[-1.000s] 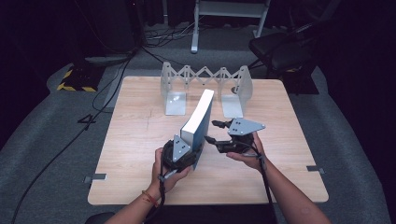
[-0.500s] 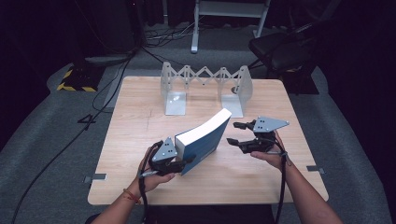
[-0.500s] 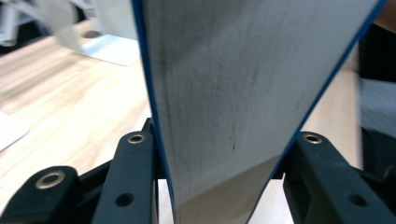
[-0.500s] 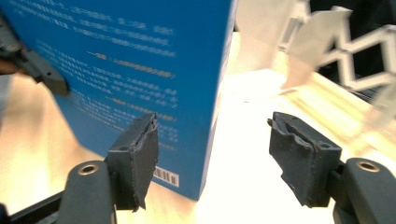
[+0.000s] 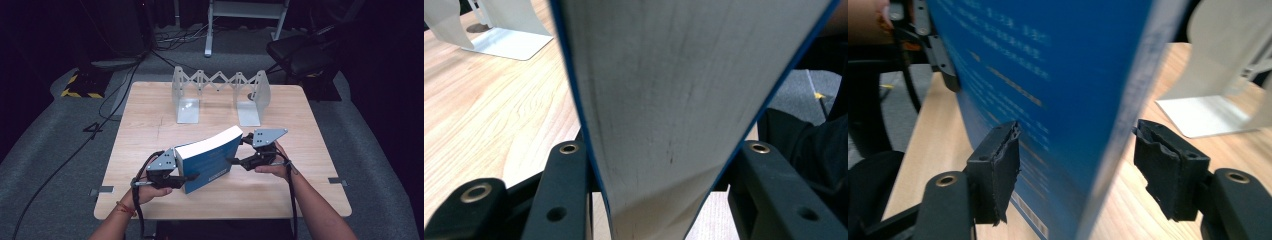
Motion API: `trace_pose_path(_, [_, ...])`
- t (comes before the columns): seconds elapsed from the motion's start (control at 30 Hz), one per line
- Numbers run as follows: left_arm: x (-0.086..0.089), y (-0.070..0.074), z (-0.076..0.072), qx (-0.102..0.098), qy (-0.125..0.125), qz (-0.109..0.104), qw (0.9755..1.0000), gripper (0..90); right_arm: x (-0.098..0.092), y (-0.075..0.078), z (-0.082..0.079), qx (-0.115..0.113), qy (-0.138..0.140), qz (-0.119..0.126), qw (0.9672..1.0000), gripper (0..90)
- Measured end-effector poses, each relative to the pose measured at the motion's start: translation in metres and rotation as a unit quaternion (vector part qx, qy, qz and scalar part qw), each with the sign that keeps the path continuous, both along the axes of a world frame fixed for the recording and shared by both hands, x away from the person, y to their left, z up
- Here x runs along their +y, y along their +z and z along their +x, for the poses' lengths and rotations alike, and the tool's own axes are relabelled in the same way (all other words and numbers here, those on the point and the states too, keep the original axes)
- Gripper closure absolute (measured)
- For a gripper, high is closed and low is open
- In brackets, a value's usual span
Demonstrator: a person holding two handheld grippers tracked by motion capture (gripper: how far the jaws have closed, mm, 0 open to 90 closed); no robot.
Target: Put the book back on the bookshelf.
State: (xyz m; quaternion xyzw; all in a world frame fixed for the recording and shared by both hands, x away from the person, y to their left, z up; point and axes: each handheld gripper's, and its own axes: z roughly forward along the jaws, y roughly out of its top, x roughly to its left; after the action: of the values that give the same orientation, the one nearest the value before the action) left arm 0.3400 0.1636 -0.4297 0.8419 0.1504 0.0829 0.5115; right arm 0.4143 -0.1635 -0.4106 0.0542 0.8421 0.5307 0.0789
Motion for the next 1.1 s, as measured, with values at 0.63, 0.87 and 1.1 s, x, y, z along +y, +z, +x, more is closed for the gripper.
trace_pose_path(0.63, [0.016, -0.014, 0.005, -0.013, 0.085, 0.033, 0.9957, 45.8, -0.009, 0.0, -0.009, 0.005, 0.043, 0.008, 0.999, 57.9])
trace_pose_path(0.87, [0.01, -0.011, 0.018, 0.01, 0.059, 0.018, 0.998, 44.8, -0.017, 0.002, -0.022, -0.007, 0.058, -0.001, 0.9983, 61.7])
trace_pose_path(1.1, [-0.023, -0.008, 0.041, 0.016, 0.028, 0.028, 0.9991, 45.7, -0.046, 0.003, -0.028, -0.012, 0.023, -0.006, 0.9996, 61.7])
